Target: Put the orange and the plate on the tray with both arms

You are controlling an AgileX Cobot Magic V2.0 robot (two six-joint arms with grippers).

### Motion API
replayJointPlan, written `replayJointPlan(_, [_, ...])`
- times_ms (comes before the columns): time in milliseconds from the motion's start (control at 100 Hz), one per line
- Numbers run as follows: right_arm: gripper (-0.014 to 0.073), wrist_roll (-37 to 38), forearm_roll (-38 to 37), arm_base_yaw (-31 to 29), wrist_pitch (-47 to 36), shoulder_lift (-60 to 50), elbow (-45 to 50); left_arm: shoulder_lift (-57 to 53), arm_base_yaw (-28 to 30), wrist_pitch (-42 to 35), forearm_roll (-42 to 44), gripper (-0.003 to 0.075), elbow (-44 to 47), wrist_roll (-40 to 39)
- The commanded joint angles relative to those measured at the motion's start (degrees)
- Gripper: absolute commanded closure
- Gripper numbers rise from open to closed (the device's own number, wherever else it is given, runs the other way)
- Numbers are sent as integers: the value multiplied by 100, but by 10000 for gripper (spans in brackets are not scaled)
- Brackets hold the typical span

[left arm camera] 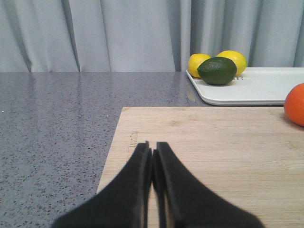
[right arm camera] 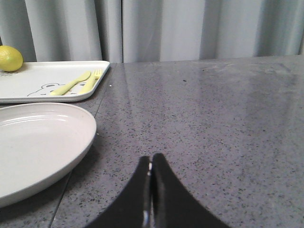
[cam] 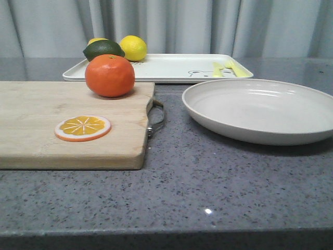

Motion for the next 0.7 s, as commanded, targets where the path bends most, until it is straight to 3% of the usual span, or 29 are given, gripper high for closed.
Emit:
replayJointPlan(0, [659, 4, -72, -1, -489, -117, -4, -181, 15, -456, 9, 739, 132, -10])
replayJointPlan(360, [659, 4, -72, -1, -571, -117, -33, -181, 15, -522, -1, 739, 78, -10])
replayJointPlan(690, [652, 4, -72, -1, 0, 338, -760, 295, 15, -456, -1, 739, -579, -10])
